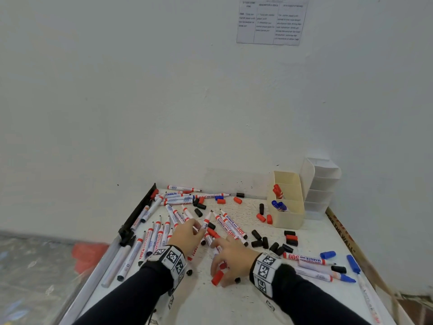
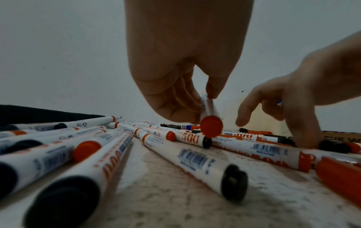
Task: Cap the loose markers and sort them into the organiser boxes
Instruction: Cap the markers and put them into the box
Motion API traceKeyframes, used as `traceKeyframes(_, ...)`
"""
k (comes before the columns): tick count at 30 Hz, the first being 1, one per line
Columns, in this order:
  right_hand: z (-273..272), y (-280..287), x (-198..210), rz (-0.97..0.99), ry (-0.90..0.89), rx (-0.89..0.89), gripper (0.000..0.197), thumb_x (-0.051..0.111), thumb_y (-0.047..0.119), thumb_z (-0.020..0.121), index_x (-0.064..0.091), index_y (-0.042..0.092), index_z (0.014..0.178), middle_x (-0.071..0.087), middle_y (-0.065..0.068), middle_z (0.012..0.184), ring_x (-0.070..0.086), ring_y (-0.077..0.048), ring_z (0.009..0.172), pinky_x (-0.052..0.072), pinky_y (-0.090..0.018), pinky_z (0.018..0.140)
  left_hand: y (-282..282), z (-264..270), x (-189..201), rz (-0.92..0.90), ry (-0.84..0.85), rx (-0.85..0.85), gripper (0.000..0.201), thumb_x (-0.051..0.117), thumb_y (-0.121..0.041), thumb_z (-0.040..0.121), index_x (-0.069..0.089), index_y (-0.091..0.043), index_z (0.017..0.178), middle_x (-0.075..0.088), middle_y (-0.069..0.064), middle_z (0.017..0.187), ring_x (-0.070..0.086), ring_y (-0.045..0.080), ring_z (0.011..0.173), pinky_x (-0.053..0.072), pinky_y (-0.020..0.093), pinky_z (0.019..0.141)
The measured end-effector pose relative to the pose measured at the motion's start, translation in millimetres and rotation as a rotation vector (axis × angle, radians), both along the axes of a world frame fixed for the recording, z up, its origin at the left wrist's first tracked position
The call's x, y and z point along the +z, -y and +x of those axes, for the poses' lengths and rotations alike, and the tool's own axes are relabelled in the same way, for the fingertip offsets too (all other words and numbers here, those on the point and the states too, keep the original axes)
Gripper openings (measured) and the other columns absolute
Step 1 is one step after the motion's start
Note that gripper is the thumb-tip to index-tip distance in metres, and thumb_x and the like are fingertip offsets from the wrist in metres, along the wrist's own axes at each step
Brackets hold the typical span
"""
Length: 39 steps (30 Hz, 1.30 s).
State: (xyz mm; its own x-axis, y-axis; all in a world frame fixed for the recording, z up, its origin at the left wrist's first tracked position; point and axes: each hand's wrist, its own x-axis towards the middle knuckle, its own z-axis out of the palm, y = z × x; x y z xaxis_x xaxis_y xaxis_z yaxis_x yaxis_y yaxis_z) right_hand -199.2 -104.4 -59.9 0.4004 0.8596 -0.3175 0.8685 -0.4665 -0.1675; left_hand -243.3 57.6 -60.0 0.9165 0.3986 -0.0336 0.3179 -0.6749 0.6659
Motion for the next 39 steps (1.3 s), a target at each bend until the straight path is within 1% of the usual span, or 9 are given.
traceKeyframes(6, -5.2, 8.4, -8.1, 0.197, 0.025, -0.154, 0.027, 0.063, 0.036, 0.083, 0.063, 0.024, 0.107, 0.038, 0.004, 0.134, 0.032, -0.018, 0.122, 0.031, -0.039, 0.104, -1.4, -7.5, -1.1, 0.019, -0.027, -0.021, 0.012, 0.049, -0.035, 0.093, 0.048, -0.023, 0.096, 0.057, -0.003, 0.087, 0.054, 0.013, 0.081, 0.048, 0.027, 0.077)
traceKeyframes(9, 1.1, 14.4, 0.2, 0.406, -0.024, -0.368, 0.02, 0.055, 0.033, 0.089, 0.057, 0.023, 0.106, 0.053, 0.005, 0.118, 0.047, -0.012, 0.109, 0.042, -0.031, 0.097, -1.7, -10.0, -1.8, 0.05, -0.032, -0.05, 0.016, 0.048, -0.031, 0.095, 0.051, -0.02, 0.106, 0.055, -0.001, 0.093, 0.05, 0.012, 0.084, 0.046, 0.025, 0.081)
traceKeyframes(13, 14.3, 21.0, 9.3, 0.496, 0.006, -0.514, 0.021, 0.047, 0.027, 0.094, 0.05, 0.022, 0.114, 0.057, 0.003, 0.116, 0.055, -0.012, 0.101, 0.047, -0.026, 0.085, 1.3, -13.3, -2.5, 0.103, -0.025, -0.089, 0.021, 0.049, -0.028, 0.095, 0.053, -0.017, 0.113, 0.052, -0.002, 0.098, 0.048, 0.011, 0.088, 0.041, 0.021, 0.081)
traceKeyframes(19, 18.0, 26.0, 5.2, 0.535, -0.008, -0.503, 0.021, 0.049, 0.025, 0.094, 0.051, 0.022, 0.114, 0.054, 0.003, 0.116, 0.053, -0.009, 0.101, 0.045, -0.024, 0.088, 11.2, -15.6, -3.3, 0.08, -0.022, -0.174, 0.012, 0.049, -0.025, 0.095, 0.054, -0.023, 0.105, 0.053, -0.002, 0.099, 0.05, 0.012, 0.087, 0.038, 0.02, 0.077)
traceKeyframes(26, 19.4, 30.0, 2.0, 0.638, 0.025, -0.543, 0.019, 0.052, 0.021, 0.092, 0.056, 0.02, 0.111, 0.057, 0.006, 0.11, 0.052, -0.005, 0.096, 0.045, -0.02, 0.088, 20.4, -15.4, -6.9, 0.077, -0.018, -0.191, 0.027, 0.039, -0.021, 0.099, 0.056, -0.013, 0.119, 0.056, 0.0, 0.101, 0.05, 0.012, 0.089, 0.041, 0.023, 0.082)
traceKeyframes(29, 22.0, 32.1, 0.8, 0.647, 0.084, -0.577, 0.022, 0.051, 0.02, 0.093, 0.056, 0.02, 0.114, 0.054, 0.006, 0.111, 0.052, -0.008, 0.101, 0.044, -0.02, 0.089, 23.9, -15.2, -6.0, 0.072, -0.002, -0.195, 0.028, 0.038, -0.019, 0.099, 0.055, -0.013, 0.121, 0.06, 0.005, 0.113, 0.049, 0.01, 0.091, 0.039, 0.019, 0.083)
traceKeyframes(33, 21.7, 33.1, -1.1, 0.633, -0.086, -0.499, 0.02, 0.053, 0.015, 0.092, 0.058, 0.017, 0.111, 0.055, 0.002, 0.109, 0.049, -0.005, 0.094, 0.041, -0.015, 0.088, 30.4, -15.2, -5.0, 0.053, 0.006, -0.225, 0.029, 0.038, -0.018, 0.1, 0.057, -0.013, 0.121, 0.061, 0.004, 0.116, 0.048, 0.008, 0.091, 0.036, 0.016, 0.082)
traceKeyframes(36, 20.1, 35.4, 2.2, 0.646, -0.224, -0.539, 0.02, 0.048, 0.028, 0.095, 0.064, 0.016, 0.1, 0.062, 0.001, 0.09, 0.052, -0.007, 0.077, 0.04, -0.016, 0.07, 34.6, -15.8, -3.9, 0.001, 0.005, -0.213, 0.029, 0.037, -0.021, 0.1, 0.058, -0.01, 0.116, 0.06, 0.003, 0.099, 0.05, 0.01, 0.086, 0.037, 0.019, 0.076)
traceKeyframes(39, 20.9, 33.8, 4.9, 0.649, -0.28, -0.671, 0.049, 0.032, 0.048, 0.096, 0.053, 0.018, 0.063, 0.046, 0.006, 0.059, 0.041, -0.009, 0.055, 0.033, -0.024, 0.059, 42.2, -18.6, -1.4, -0.099, 0.04, -0.261, 0.024, 0.053, -0.037, 0.092, 0.058, -0.017, 0.105, 0.054, -0.007, 0.085, 0.048, 0.004, 0.073, 0.038, 0.016, 0.066)
